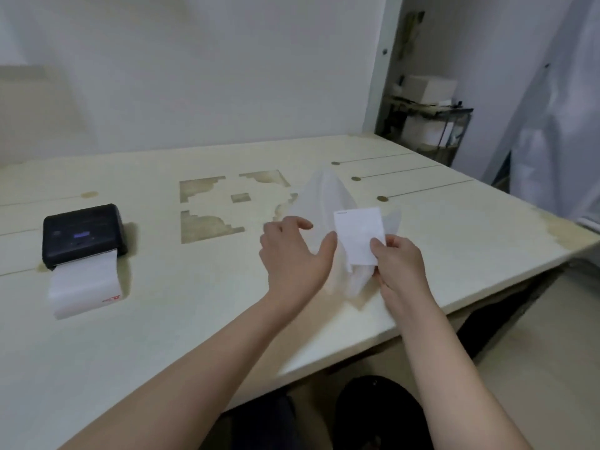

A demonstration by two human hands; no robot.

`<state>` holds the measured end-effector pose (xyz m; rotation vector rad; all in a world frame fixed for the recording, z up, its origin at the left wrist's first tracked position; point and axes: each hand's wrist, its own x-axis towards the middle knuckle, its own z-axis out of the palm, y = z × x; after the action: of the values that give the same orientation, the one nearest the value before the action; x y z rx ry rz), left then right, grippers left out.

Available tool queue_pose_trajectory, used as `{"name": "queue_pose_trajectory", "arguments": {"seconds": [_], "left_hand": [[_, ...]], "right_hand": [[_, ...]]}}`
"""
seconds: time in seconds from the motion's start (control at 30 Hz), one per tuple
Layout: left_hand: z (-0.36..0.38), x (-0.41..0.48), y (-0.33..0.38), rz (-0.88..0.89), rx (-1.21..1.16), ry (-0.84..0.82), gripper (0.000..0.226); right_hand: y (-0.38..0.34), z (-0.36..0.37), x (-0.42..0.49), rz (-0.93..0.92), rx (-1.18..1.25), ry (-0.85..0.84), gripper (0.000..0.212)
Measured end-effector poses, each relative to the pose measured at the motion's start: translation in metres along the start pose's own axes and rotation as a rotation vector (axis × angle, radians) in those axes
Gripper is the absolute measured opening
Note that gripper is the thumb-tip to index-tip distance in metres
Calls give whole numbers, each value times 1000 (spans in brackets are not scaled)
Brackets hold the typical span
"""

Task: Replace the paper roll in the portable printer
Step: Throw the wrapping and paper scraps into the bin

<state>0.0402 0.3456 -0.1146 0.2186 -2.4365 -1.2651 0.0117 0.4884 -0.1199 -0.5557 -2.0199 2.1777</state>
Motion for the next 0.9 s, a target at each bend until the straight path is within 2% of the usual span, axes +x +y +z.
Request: {"name": "queue_pose_trajectory", "arguments": {"seconds": [0.07,0.17,0.23,0.3,0.37,0.47,0.6,0.73,0.9], "left_hand": [[10,-4,11,2,9,47,60],[28,-15,22,2,-94,-117,78],[42,-34,31,84,-141,-276,68],[60,-61,38,261,-115,-344,50],[81,-91,42,398,-98,-383,45],[116,-131,30,480,-54,-467,42],[159,-162,-18,406,52,-667,38],[197,-167,-83,301,254,-921,47],[219,-158,-136,216,486,-1018,58]], "right_hand": [[3,-29,-3,-16,-6,40,27],[5,-69,-14,-46,41,130,43],[12,-95,-21,-68,90,177,52],[25,-121,-27,-96,92,219,54],[45,-147,-30,-115,73,257,45],[88,-183,-33,-96,38,292,31],[163,-212,-28,39,-135,327,29],[237,-210,-14,198,-235,367,22],[310,-187,14,342,-389,402,34]]}}
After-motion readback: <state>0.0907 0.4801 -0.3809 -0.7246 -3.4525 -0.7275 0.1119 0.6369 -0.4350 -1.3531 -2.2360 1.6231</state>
